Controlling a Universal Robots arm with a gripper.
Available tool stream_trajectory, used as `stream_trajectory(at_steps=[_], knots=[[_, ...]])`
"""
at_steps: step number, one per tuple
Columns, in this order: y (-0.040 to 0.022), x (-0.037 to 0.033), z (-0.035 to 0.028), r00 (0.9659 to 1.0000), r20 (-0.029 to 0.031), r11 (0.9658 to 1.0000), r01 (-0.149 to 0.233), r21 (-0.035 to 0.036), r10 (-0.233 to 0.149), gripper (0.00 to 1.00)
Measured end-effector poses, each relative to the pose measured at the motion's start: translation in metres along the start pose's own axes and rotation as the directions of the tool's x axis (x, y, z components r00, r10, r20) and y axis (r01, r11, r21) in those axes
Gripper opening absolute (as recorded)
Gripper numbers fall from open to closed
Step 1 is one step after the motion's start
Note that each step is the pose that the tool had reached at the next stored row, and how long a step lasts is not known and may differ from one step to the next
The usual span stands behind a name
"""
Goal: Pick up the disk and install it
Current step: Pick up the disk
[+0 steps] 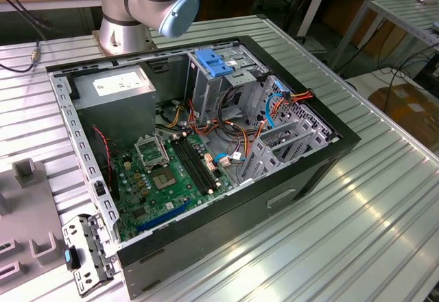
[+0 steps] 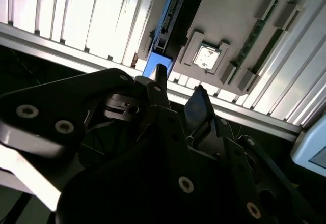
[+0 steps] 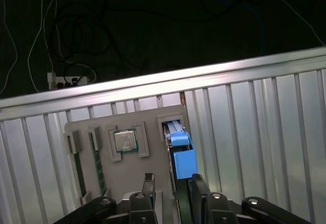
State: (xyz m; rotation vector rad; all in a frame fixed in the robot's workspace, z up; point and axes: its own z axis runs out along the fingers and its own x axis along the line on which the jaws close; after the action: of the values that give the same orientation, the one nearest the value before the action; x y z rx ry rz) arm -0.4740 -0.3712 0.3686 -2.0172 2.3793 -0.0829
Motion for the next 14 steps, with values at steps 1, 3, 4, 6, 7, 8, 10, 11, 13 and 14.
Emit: stream_trajectory(at_steps=[1,3,4,6,7,8,10,11,13,14], knots=[[-0.0002,-0.0009,0.0009,1.0,-0.0001,1.0,0.0,-0.0011,0.0,0.42],[0.0001,-0.0048,0.0029,1.0,-0.0009,1.0,0.0,-0.0067,0.0,0.42],[0.0003,-0.0062,0.0033,1.0,-0.0014,0.9999,0.0,-0.0112,0.0,0.42],[0.0006,-0.008,0.004,1.0,-0.003,0.9998,0.0,-0.0219,0.0,0.42],[0.0006,-0.0083,0.0049,1.0,-0.0036,0.9997,0.0,-0.0256,0.0,0.42],[0.0007,-0.0083,0.0062,1.0,-0.0035,0.9997,0.0,-0.0259,0.0,0.42],[0.0009,-0.0085,0.0098,0.9999,-0.0026,0.9996,0.011,-0.0261,-0.011,0.42],[0.001,-0.0085,0.0118,0.9997,-0.0019,0.9994,0.024,-0.0259,-0.024,0.42],[0.0012,-0.0086,0.0152,0.9997,-0.0017,0.9993,0.026,-0.0258,-0.026,0.43],[0.0013,-0.0086,0.0178,0.9997,-0.0017,0.9993,0.026,-0.0259,-0.026,0.49]])
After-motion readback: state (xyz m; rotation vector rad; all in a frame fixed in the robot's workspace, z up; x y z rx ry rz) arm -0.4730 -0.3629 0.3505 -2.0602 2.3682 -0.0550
